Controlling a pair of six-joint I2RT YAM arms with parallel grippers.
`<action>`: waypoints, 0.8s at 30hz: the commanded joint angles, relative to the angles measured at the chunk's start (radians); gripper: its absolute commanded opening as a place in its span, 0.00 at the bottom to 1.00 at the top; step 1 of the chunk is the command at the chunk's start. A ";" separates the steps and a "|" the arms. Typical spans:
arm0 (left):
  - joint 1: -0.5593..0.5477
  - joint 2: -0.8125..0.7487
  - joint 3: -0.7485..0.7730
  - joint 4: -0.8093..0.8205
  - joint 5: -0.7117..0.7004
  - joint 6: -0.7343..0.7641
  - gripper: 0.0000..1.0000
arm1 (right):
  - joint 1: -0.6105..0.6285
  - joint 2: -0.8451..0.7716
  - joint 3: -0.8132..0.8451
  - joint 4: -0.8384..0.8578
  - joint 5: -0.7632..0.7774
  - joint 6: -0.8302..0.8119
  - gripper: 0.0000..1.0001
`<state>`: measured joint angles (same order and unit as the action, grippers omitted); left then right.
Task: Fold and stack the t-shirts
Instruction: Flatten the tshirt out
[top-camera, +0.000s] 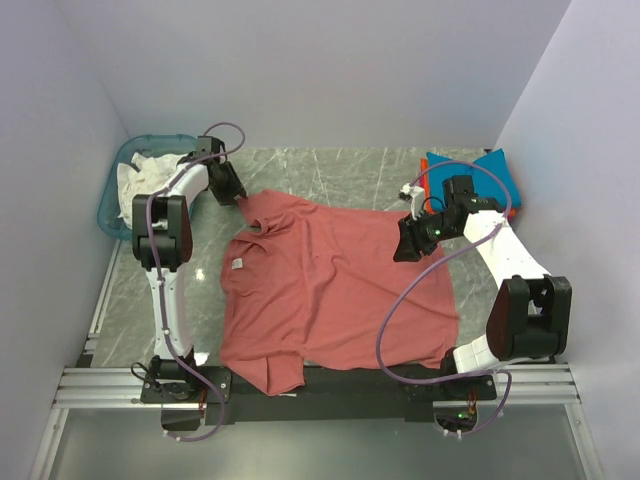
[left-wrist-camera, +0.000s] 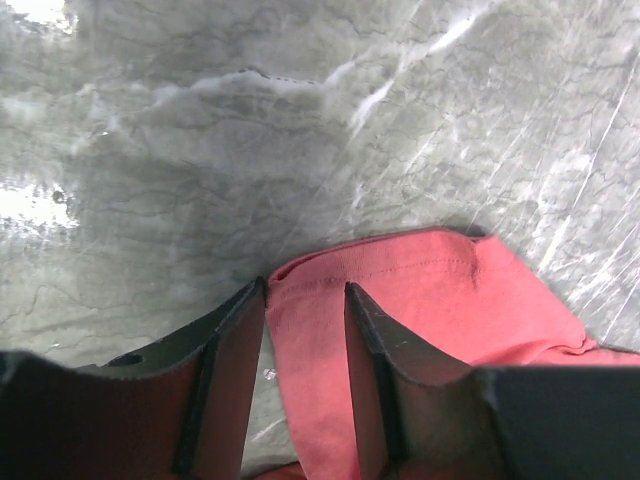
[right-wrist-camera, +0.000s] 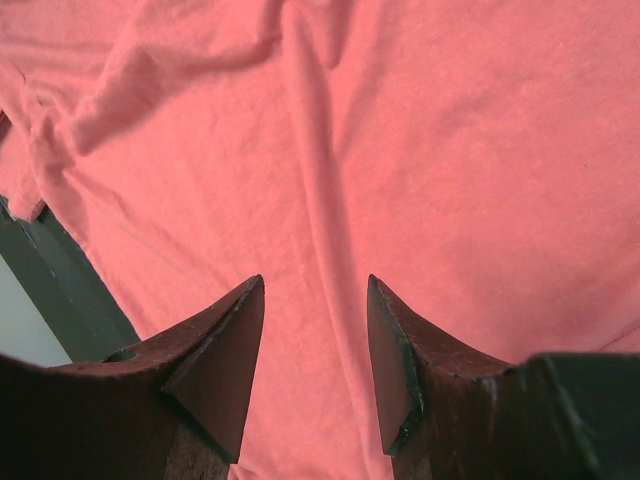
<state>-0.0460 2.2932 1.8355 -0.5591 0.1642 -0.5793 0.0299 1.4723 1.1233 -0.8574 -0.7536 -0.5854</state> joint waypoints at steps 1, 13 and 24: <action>-0.014 0.041 0.027 -0.059 0.008 0.041 0.44 | -0.002 0.000 -0.005 0.023 -0.013 -0.008 0.53; -0.031 0.092 0.080 -0.108 -0.038 0.065 0.23 | -0.002 -0.013 -0.010 0.020 -0.010 -0.010 0.53; -0.037 0.078 0.091 -0.090 -0.022 0.085 0.02 | -0.004 -0.024 -0.016 0.021 -0.004 -0.008 0.53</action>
<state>-0.0696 2.3405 1.9133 -0.6178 0.1448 -0.5274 0.0299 1.4723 1.1168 -0.8551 -0.7525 -0.5854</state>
